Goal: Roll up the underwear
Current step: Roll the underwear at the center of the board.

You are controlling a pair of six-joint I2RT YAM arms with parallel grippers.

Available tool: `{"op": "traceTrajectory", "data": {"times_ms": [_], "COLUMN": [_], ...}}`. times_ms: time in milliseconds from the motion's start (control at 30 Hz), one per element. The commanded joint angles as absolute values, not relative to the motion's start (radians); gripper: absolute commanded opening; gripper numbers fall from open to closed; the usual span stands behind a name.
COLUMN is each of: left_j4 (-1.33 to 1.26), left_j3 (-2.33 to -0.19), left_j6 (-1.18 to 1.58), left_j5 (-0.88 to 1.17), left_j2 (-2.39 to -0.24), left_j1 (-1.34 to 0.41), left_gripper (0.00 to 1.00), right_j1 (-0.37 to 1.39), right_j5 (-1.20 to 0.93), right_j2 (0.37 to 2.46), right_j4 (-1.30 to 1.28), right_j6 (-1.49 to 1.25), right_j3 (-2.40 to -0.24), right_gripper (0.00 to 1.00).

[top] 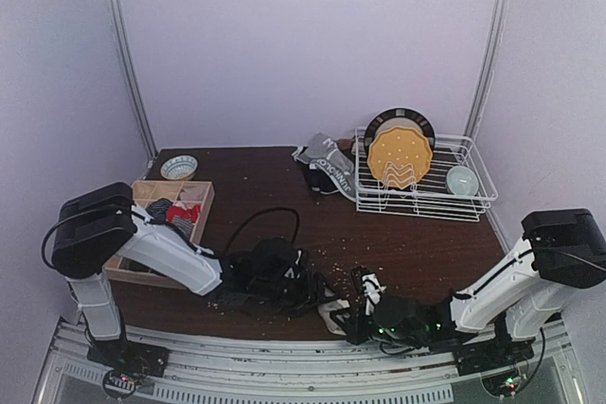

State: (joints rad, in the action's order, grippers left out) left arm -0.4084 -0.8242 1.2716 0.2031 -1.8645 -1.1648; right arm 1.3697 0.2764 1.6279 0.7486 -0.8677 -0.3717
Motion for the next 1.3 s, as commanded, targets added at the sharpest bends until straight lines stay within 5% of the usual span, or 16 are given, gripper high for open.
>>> {"op": "traceTrajectory", "data": {"times_ms": [0,167,500,833,967,1133,1267], "left_j4": [-0.295,-0.227,-0.310,-0.319,-0.241,-0.004,0.183], "left_j3": [-0.859,-0.861,-0.900,-0.944,-0.955,-0.973,-0.997], "left_j6": [1.278,1.321,1.395,1.346,1.278,1.103,1.002], "left_j5": [0.222,0.216,0.258,0.245,0.208,0.079,0.034], "left_j2": [-1.873,-1.887,-1.987,-2.000,-1.951,-1.816,-1.758], "left_j1": [-1.171,-1.185,-1.220,-1.220,-1.220,-1.218,-1.207], "left_gripper": [0.65,0.65,0.48,0.00,0.00,0.00,0.00], "right_j1": [1.382,1.382,1.382,1.382,1.389,1.417,1.424], "right_j5": [0.191,0.190,0.188,0.163,0.149,0.193,0.259], "right_j2": [1.684,1.701,1.705,1.708,1.637,1.397,1.238], "right_j4": [0.470,0.497,0.534,0.546,0.513,0.245,0.072], "right_j6": [-0.900,-0.904,-0.910,-0.877,-0.842,-0.761,-0.722], "right_j3": [-0.296,-0.287,-0.266,-0.281,-0.303,-0.426,-0.500], "right_gripper": [0.00,0.00,0.00,0.00,0.00,0.35,0.43]}}
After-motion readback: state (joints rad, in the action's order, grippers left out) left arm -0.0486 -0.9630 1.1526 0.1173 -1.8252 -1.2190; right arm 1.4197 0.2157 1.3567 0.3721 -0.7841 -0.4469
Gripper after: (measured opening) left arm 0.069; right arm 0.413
